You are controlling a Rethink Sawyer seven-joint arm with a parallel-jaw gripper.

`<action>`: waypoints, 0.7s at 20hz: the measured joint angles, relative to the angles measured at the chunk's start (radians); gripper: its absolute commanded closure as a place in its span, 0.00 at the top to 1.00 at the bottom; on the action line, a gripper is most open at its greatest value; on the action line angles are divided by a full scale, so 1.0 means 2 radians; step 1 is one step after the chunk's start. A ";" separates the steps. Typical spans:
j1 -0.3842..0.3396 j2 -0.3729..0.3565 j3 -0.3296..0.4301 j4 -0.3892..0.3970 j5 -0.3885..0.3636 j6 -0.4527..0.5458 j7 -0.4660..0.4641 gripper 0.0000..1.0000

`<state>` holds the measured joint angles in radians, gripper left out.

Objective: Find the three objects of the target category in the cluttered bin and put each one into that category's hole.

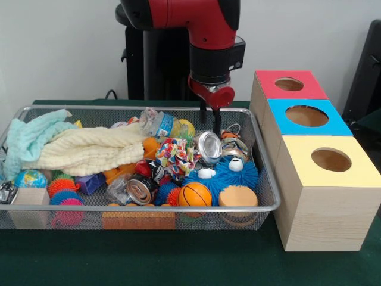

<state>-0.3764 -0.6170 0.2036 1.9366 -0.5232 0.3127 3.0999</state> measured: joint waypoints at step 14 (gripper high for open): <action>0.019 0.037 -0.005 -0.054 0.021 0.004 0.000 1.00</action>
<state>-0.3388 -0.5431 0.1927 1.8290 -0.4810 0.3199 3.0999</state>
